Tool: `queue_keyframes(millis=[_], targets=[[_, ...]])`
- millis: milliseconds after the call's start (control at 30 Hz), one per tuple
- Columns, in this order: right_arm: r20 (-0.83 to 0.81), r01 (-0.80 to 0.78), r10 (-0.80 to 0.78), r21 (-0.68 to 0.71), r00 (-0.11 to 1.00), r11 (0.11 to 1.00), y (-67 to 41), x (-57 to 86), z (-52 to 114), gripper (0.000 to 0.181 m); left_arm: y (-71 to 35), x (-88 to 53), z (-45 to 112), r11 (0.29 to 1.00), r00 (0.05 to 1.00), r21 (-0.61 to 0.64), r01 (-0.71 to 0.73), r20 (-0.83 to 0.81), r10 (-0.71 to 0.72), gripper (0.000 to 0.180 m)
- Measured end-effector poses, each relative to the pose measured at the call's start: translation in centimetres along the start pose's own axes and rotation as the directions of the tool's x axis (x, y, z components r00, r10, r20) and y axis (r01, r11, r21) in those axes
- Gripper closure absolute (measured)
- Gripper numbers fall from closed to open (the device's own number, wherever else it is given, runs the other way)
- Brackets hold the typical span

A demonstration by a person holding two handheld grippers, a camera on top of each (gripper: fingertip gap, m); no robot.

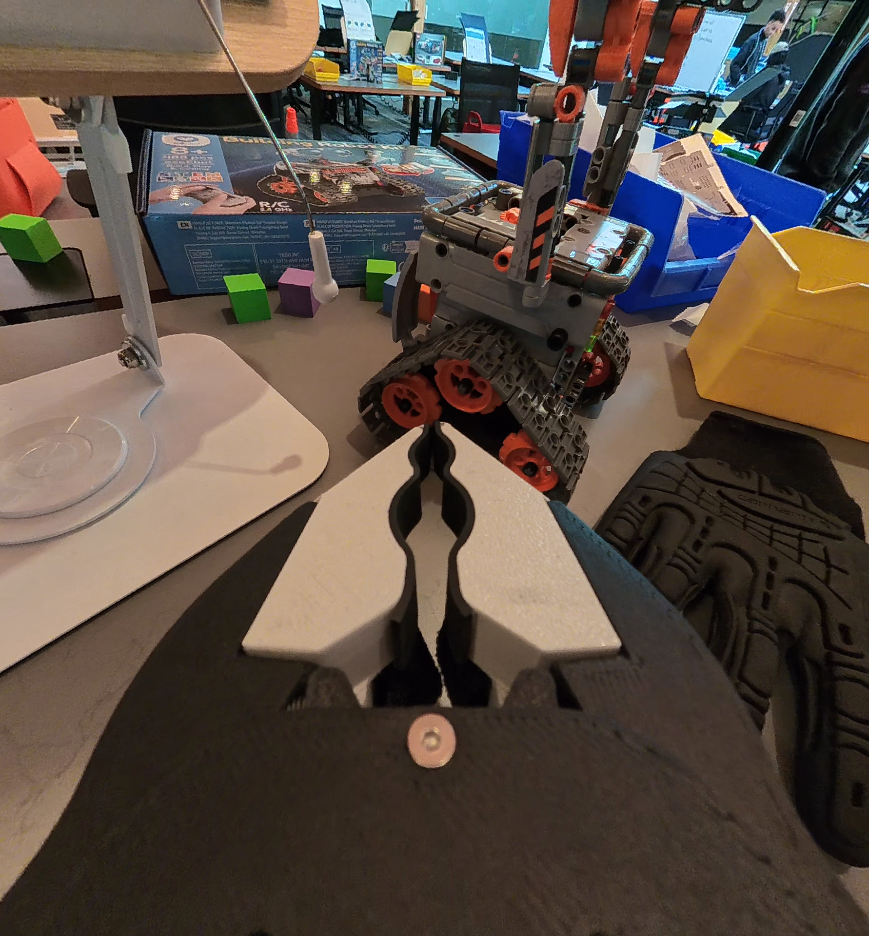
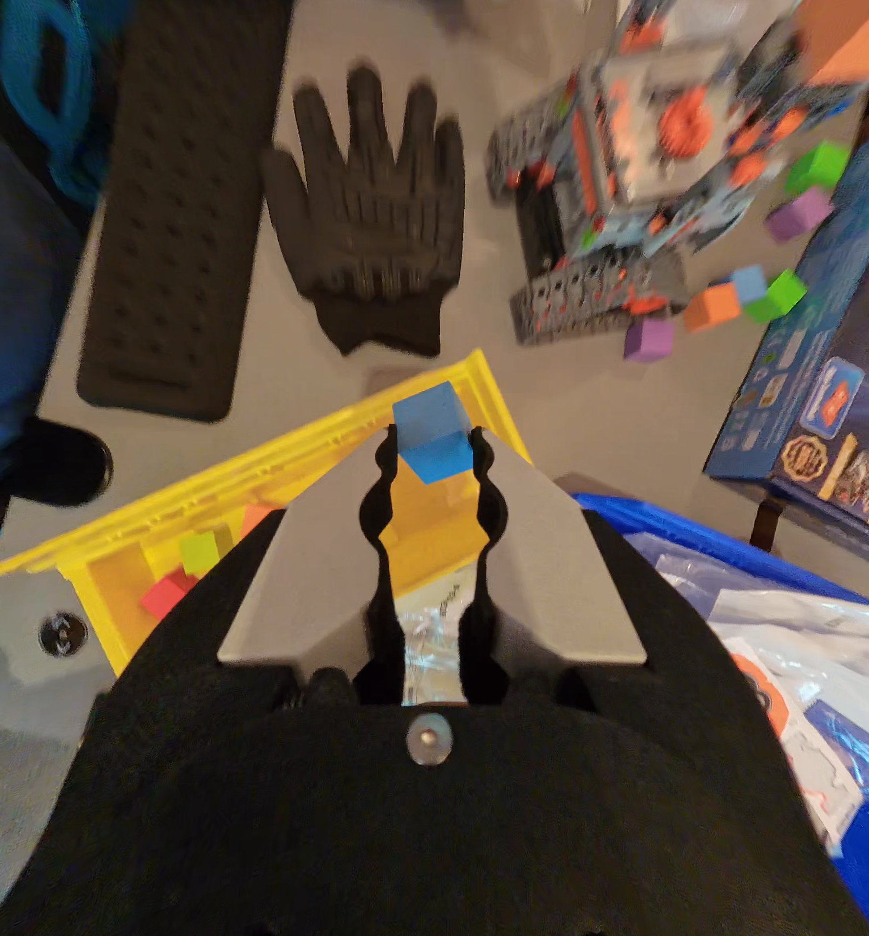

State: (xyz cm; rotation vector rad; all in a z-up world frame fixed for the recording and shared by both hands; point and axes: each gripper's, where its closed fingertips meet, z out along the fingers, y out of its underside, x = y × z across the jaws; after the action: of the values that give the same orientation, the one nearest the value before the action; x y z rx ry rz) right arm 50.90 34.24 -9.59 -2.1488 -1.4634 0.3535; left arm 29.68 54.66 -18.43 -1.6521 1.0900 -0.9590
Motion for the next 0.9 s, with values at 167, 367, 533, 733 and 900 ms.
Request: queue_keyframes(millis=[167, 367, 533, 733, 900], targets=[[0.004, -0.066, 0.067, 0.262, 0.998, 0.963, -4.3, 0.6, -3.6, 0.153, 0.0, 0.0, 0.0, 1.0, 1.0, 0.0, -0.001, 0.002, 0.001, 0.18], [-0.011, -0.098, 0.129, 0.583, 0.992, 0.807, -12.7, 3.4, -12.4, 0.153, 0.0, 0.0, 0.0, 1.0, 1.0, -0.003, 0.0, 0.003, 0.0, 0.18], [-0.059, -0.052, 0.128, 0.687, 0.99, 0.725, -19.5, 6.4, -18.9, 0.153, 0.0, -0.1, 0.0, 1.0, 1.0, 0.004, 0.003, 0.002, -0.003, 0.18], [-0.048, -0.07, 0.143, 0.694, 0.989, 0.717, -25.2, 9.6, -21.3, 0.153, -0.1, -0.1, -0.1, 1.0, 1.0, 0.011, 0.008, 0.0, -0.008, 0.18], [0.042, -0.127, 0.134, 0.674, 0.99, 0.728, -27.6, 11.4, -20.5, 0.153, -0.1, -0.1, -0.1, 1.0, 1.0, 0.01, 0.008, -0.001, -0.008, 0.18]])
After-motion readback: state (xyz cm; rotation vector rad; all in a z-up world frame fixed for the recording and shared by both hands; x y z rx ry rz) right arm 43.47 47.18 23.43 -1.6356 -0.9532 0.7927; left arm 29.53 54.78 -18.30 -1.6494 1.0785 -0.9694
